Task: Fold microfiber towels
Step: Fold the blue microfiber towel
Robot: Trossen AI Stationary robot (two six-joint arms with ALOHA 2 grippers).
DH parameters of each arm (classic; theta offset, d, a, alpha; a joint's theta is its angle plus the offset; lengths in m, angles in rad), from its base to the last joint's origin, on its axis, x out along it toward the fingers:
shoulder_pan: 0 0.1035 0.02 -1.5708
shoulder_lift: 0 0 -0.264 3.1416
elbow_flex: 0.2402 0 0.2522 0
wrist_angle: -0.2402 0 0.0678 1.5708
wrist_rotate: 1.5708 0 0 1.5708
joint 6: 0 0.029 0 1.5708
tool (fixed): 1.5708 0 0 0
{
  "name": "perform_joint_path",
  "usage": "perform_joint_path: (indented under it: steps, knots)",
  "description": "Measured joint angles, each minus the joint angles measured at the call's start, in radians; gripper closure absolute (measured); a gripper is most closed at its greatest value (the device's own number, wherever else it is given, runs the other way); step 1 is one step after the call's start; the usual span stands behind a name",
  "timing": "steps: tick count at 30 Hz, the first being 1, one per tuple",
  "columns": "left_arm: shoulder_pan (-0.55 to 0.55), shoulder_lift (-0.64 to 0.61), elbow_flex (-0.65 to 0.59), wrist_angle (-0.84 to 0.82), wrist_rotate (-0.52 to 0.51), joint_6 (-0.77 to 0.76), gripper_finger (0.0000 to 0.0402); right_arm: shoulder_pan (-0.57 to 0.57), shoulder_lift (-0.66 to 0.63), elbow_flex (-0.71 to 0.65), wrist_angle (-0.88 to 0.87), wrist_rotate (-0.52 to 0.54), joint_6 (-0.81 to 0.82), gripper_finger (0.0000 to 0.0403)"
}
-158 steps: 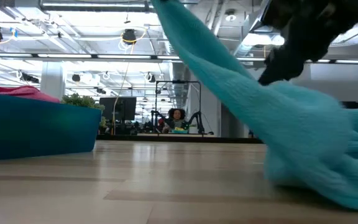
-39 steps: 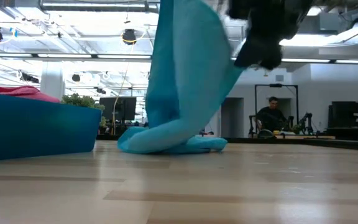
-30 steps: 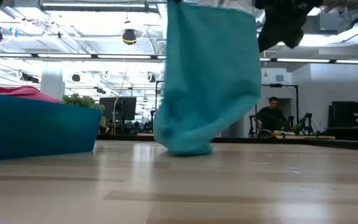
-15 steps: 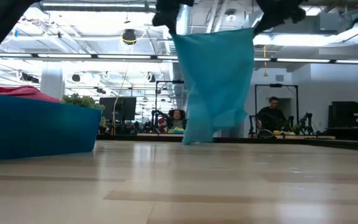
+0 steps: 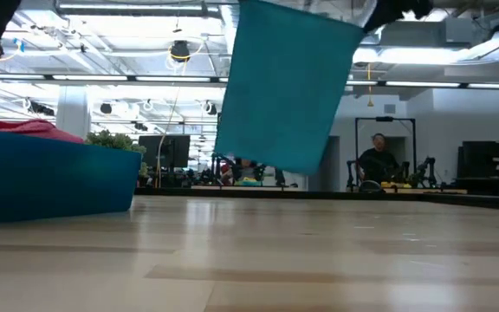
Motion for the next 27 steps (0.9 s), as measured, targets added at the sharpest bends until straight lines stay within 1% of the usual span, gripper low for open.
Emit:
perform_joint_path:
  steps: [2,4,5,8,11,15,18,21,24,27]
  knots:
    - [-0.037,-0.003,0.0,-0.157,0.084,-0.17,0.0401,0.06,-0.013,-0.035,-0.077,-0.012,0.061,0.0403]
    - [-0.071,-0.002,-0.012,-0.329,0.213,-0.357,0.0401,0.136,-0.033,-0.083,-0.136,-0.026,0.141,0.0403]
    - [-0.089,-0.002,-0.034,-0.39,0.276,-0.444,0.0401,0.179,-0.046,-0.116,-0.154,-0.027,0.193,0.0403]
    - [-0.163,0.0,-0.145,-0.487,0.407,-0.643,0.0401,0.339,-0.092,-0.23,-0.18,-0.03,0.373,0.0403]
    - [-0.264,0.002,-0.275,-0.494,0.467,-0.745,0.0401,0.529,-0.13,-0.344,-0.178,-0.032,0.572,0.0403]
    - [-0.397,0.002,-0.482,-0.341,0.551,-0.805,0.0401,0.775,-0.14,-0.454,-0.159,-0.018,0.845,0.0403]
    - [-0.486,0.002,-0.63,-0.196,0.56,-0.852,0.0401,0.933,-0.113,-0.498,-0.126,0.016,1.007,0.0403]
    - [-0.546,0.002,-0.741,-0.09,0.515,-0.941,0.0401,1.018,-0.049,-0.503,-0.121,0.057,1.099,0.0403]
    - [-0.567,0.002,-0.802,-0.05,0.458,-1.016,0.0401,1.012,0.024,-0.503,-0.116,0.063,1.116,0.0403]
    - [-0.555,0.002,-0.831,-0.052,0.39,-1.058,0.0401,0.946,0.086,-0.503,-0.114,0.067,1.09,0.0403]
